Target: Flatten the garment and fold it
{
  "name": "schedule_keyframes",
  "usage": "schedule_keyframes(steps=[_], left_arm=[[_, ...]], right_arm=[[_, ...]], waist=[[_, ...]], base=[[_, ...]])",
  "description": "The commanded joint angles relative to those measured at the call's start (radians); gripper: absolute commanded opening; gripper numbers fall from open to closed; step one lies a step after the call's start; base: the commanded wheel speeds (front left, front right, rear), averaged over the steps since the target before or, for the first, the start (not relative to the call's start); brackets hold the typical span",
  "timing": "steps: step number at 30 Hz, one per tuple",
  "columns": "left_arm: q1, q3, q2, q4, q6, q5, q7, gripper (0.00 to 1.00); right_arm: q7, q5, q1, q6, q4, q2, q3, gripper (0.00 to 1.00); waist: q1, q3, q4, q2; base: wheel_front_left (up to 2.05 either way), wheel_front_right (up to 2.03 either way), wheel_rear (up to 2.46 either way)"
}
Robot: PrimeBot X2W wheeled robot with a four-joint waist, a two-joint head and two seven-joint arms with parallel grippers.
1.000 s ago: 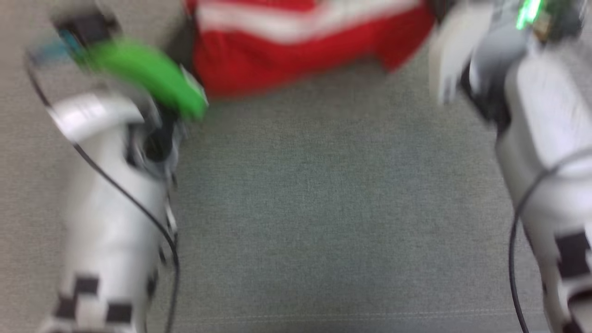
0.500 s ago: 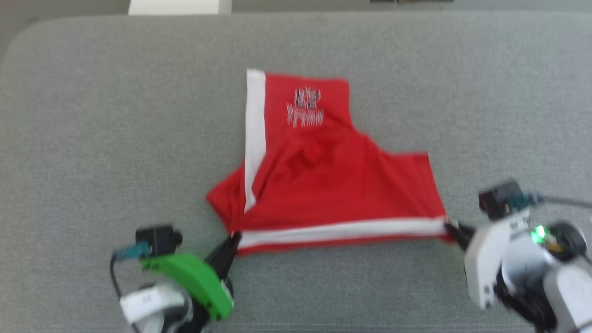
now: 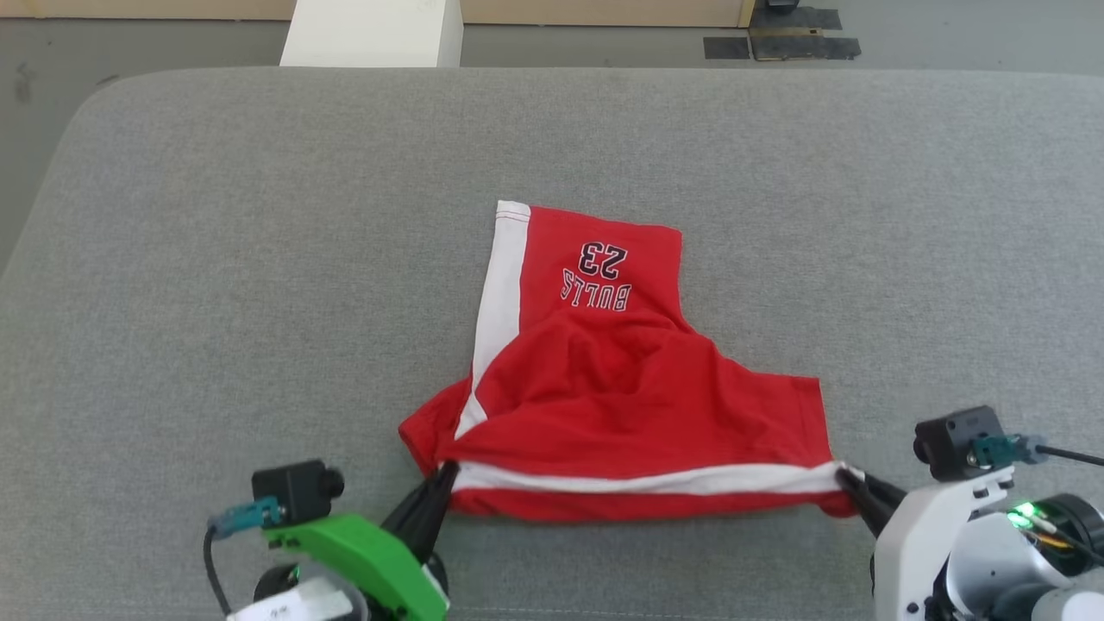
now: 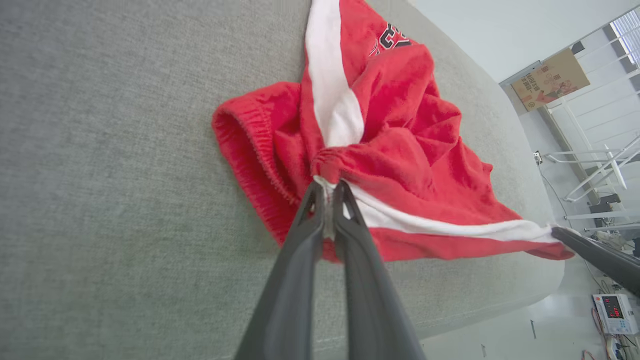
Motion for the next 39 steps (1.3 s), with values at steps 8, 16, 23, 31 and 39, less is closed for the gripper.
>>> schedule_keyframes(steps=[8, 16, 23, 31, 39], left_arm=[[-0.237, 0.003, -0.058, 0.118, -0.012, 0.038, -0.042, 0.0], [-0.439, 0.011, -0.092, 0.353, 0.022, 0.074, -0.064, 0.0], [-0.51, 0.003, -0.117, 0.485, 0.02, 0.095, -0.131, 1.0], [-0.395, 0.043, -0.101, 0.414, 0.015, 0.13, -0.359, 1.0], [-0.238, 0.004, -0.074, 0.294, 0.055, 0.174, -0.352, 1.0]], right_arm=[[-0.117, -0.049, -0.189, -0.002, 0.112, 0.041, 0.003, 0.0], [-0.211, -0.114, -0.406, -0.002, 0.396, 0.081, -0.003, 0.0], [-0.251, -0.159, -0.502, -0.002, 0.601, 0.094, -0.005, 1.0], [-0.396, -0.168, -0.441, -0.002, 0.609, 0.118, -0.079, 1.0], [-0.488, -0.158, -0.247, -0.002, 0.426, 0.169, -0.155, 1.0]], waist=[[0.0001, 0.026, -0.004, -0.0001], [0.0001, 0.084, 0.002, -0.0001], [0.0001, 0.101, 0.019, -0.0001], [0.0001, 0.032, 0.032, -0.0001], [0.0001, -0.021, 0.043, -0.0001]], base=[[0.0, 0.0, 0.0], [0.0, 0.0, 0.0], [0.0, 0.0, 0.0], [0.0, 0.0, 0.0], [0.0, 0.0, 0.0]])
